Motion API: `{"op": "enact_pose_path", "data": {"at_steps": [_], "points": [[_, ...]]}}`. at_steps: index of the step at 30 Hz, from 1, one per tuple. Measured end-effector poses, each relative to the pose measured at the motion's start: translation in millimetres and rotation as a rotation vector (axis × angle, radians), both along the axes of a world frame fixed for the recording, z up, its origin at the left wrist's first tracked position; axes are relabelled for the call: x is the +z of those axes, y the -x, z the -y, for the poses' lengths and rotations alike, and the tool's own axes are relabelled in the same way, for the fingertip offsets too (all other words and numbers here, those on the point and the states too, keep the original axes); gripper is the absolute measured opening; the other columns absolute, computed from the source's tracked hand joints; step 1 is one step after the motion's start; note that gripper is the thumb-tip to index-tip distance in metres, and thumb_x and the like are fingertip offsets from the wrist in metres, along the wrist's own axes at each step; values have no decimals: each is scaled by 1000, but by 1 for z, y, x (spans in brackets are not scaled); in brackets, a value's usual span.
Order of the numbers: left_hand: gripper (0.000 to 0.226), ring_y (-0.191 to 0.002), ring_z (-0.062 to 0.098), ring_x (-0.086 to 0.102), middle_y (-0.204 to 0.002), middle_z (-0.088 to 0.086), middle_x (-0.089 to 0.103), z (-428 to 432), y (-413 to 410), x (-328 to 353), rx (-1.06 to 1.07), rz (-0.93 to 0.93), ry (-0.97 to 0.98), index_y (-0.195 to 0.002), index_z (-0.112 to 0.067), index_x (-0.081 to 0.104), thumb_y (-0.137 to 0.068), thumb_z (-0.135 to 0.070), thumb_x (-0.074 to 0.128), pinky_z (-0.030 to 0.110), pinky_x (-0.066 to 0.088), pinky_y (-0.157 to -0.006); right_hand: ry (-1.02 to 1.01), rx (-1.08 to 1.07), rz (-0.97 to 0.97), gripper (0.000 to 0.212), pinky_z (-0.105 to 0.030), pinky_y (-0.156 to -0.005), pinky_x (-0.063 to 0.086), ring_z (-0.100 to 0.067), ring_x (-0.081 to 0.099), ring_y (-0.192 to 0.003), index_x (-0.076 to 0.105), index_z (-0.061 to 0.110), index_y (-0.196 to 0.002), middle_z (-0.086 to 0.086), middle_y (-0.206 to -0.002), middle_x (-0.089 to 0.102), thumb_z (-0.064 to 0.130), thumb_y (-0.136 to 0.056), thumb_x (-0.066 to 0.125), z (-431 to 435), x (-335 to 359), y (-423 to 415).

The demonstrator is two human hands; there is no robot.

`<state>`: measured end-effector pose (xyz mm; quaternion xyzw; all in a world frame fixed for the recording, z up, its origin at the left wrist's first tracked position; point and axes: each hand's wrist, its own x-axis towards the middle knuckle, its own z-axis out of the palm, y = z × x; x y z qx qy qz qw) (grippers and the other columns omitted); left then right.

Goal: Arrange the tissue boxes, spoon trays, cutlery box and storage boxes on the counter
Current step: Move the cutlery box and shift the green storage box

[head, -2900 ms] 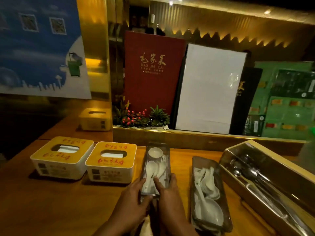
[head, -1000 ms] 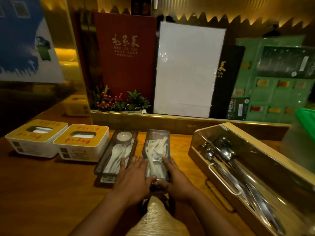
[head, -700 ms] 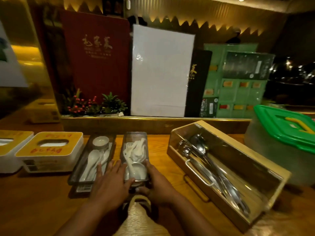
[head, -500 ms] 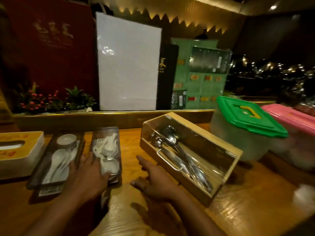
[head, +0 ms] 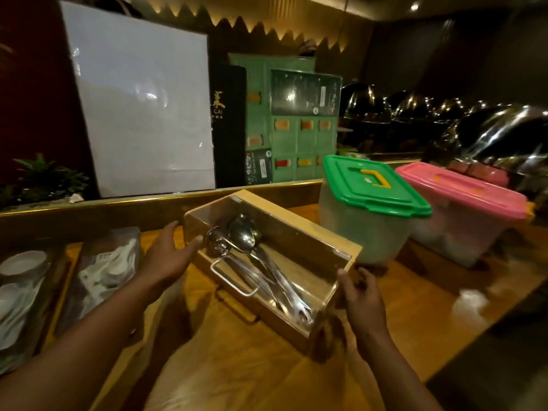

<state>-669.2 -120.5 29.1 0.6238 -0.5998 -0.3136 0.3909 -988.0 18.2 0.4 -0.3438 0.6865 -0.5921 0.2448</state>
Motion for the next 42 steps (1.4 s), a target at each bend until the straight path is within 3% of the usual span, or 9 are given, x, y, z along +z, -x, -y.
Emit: {"op": "enact_pose_path", "data": {"at_steps": [4, 8, 12, 16, 20, 29, 35, 38, 42], "points": [[84, -139, 35, 43, -159, 8, 38, 43, 17, -1, 31, -261, -74, -156, -32, 25, -87, -54, 68, 48, 44, -101, 44, 137, 100, 79, -49, -101, 45, -23, 54, -120, 41, 39, -142, 3, -138, 54, 75, -75, 62, 12, -16, 3], [65, -119, 29, 60, -140, 11, 56, 68, 28, -6, 107, -380, -68, -143, -25, 47, -86, -40, 75, 40, 53, -89, 93, 90, 38, 77, -35, -92, 41, -24, 56, -116, 44, 30, -142, -9, -135, 56, 59, -77, 73, 21, -20, 3], [56, -107, 30, 66, -120, 7, 65, 71, 25, -12, 163, -338, -61, -126, -25, 55, -79, -37, 83, 51, 57, -90, 63, 127, -40, 90, -35, -99, 39, -25, 51, -126, 39, 27, -148, -9, -144, 49, 59, -67, 63, 29, -22, 10], [61, -101, 27, 66, -112, 5, 65, 55, 20, -14, 274, -273, -15, -126, -19, 58, -75, -39, 84, 51, 57, -88, -19, 196, -60, 68, -28, -100, 30, -19, 43, -127, 38, 24, -149, -7, -151, 35, 35, -89, 67, 50, -10, 26], [57, -97, 25, 65, -109, 4, 67, 37, 18, -17, 381, -181, 48, -124, -19, 62, -76, -43, 83, 38, 52, -73, -91, 344, -177, 51, -26, -91, 29, -23, 41, -125, 46, 12, -144, -10, -155, 32, 17, -96, 60, 77, -1, 42], [59, -97, 20, 67, -112, 1, 69, -12, 22, -20, 558, -198, 135, -125, -25, 61, -74, -47, 83, 43, 59, -80, -66, 620, -188, 47, -36, -107, 34, -21, 48, -124, 45, 24, -146, -6, -144, 47, 23, -100, 53, 130, 9, 62], [55, -98, 15, 65, -103, -14, 62, -37, 38, -15, 636, -239, 179, -124, -28, 58, -76, -42, 83, 41, 59, -83, -58, 705, -98, 63, -54, -106, 43, -24, 56, -120, 47, 42, -140, -2, -140, 54, 57, -79, 48, 178, 8, 71], [53, -97, 13, 65, -105, -10, 65, -43, 44, -12, 671, -238, 178, -122, -28, 59, -77, -41, 83, 38, 59, -81, -67, 762, -98, 58, -56, -103, 44, -27, 56, -119, 48, 38, -141, -4, -139, 55, 49, -84, 46, 194, 11, 68], [48, -88, 4, 64, -99, -11, 66, -47, 49, -11, 730, -192, 178, -116, -28, 59, -77, -42, 83, 27, 54, -69, -46, 834, -93, 33, -45, -87, 49, -24, 60, -106, 58, 29, -130, -3, -120, 65, 21, -103, 41, 212, 17, 65]]}}
